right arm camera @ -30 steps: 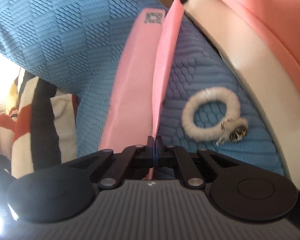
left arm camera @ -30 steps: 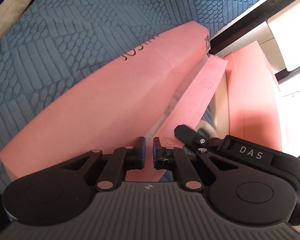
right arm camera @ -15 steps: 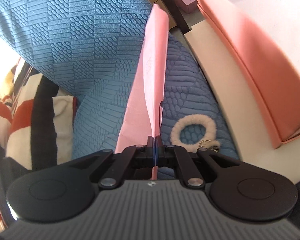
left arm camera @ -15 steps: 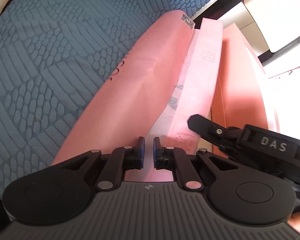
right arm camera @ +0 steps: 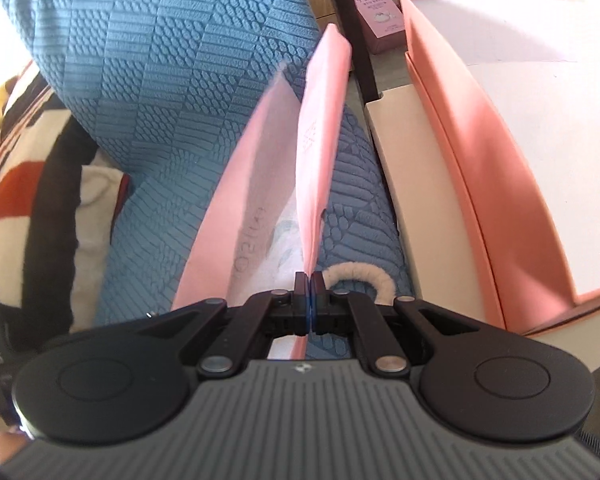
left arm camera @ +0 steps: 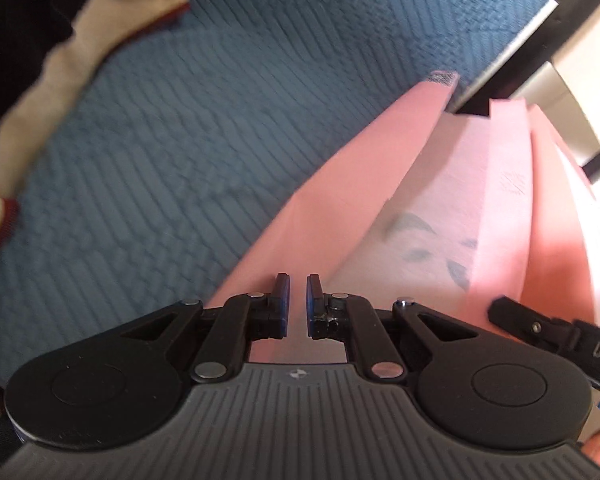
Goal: Organize objects
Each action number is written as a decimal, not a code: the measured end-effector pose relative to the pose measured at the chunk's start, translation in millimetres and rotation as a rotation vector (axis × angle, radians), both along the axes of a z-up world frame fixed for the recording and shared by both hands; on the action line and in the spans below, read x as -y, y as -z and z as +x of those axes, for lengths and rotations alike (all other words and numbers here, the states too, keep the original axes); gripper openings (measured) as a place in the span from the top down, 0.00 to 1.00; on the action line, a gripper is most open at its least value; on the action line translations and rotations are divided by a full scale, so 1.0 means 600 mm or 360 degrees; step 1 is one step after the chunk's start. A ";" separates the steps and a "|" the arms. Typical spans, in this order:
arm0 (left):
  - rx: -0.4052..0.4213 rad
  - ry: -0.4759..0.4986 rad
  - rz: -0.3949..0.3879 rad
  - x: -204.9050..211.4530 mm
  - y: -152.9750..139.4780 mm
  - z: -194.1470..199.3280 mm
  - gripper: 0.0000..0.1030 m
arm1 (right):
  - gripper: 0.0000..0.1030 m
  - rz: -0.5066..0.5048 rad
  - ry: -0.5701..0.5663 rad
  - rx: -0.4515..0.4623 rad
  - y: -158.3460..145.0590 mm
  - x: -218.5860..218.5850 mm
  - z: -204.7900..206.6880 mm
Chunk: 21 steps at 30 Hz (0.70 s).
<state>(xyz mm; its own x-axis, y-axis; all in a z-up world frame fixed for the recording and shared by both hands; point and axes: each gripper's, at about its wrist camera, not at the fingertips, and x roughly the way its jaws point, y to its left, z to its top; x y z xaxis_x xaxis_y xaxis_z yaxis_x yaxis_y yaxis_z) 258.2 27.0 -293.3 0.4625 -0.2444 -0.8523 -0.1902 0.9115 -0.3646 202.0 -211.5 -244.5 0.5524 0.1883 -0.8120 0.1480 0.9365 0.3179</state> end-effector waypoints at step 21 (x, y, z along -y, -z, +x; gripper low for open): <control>0.0066 -0.0292 0.0157 -0.064 -0.028 0.020 0.92 | 0.96 0.0151 -0.0005 -0.0015 0.047 -0.012 0.017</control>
